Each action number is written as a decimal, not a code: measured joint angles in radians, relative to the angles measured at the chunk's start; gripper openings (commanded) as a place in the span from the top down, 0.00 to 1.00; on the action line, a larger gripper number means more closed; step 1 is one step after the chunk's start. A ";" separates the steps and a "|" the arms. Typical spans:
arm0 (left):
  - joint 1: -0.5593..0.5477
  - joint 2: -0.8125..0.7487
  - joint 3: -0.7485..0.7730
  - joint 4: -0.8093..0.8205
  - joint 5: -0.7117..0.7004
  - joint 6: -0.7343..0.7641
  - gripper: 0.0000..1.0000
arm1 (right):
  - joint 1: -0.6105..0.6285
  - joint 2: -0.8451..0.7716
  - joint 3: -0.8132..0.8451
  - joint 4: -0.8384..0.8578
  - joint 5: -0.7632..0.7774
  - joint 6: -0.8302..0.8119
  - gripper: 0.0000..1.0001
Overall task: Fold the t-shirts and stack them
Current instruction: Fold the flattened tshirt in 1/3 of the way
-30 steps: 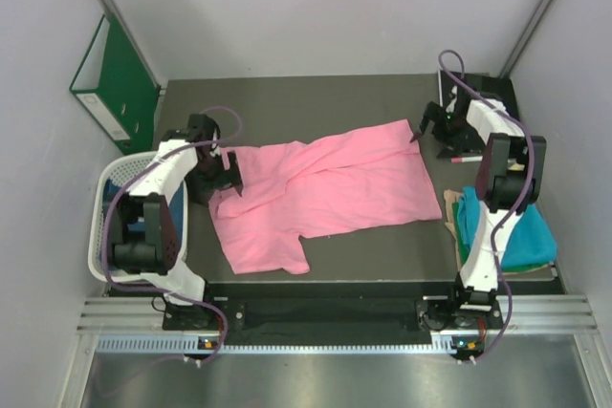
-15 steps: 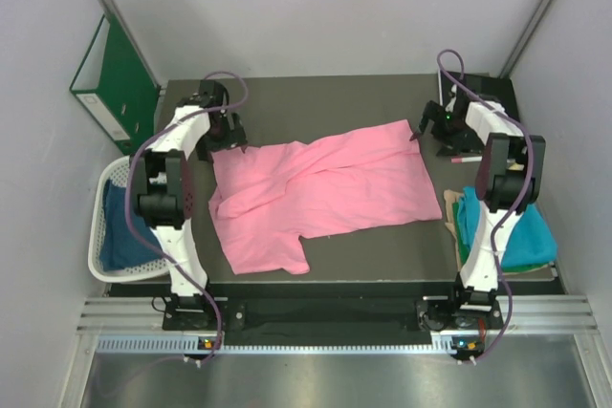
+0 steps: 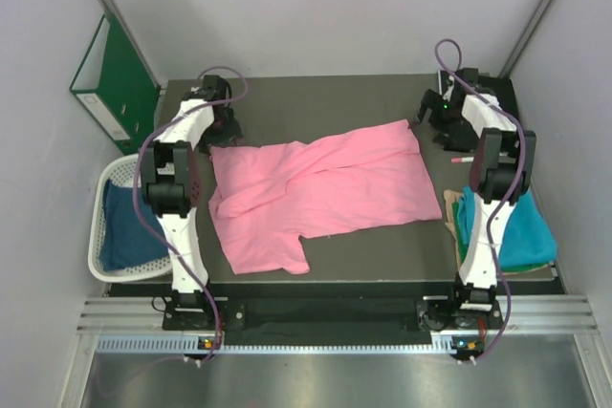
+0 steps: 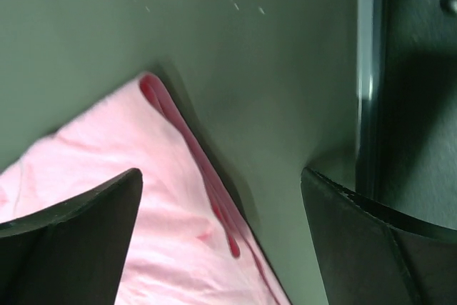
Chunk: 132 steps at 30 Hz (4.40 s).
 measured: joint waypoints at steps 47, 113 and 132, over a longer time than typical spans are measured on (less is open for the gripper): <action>0.010 0.381 0.600 0.070 0.038 -0.146 0.61 | 0.031 0.276 0.351 0.181 0.078 0.195 0.58; -0.205 -0.042 -0.038 -0.034 -0.051 0.093 1.00 | 0.020 -0.113 -0.232 0.286 -0.002 0.158 0.00; -0.159 -0.137 -0.092 -0.058 0.151 0.174 0.71 | 0.021 -0.112 -0.239 0.285 -0.042 0.155 0.00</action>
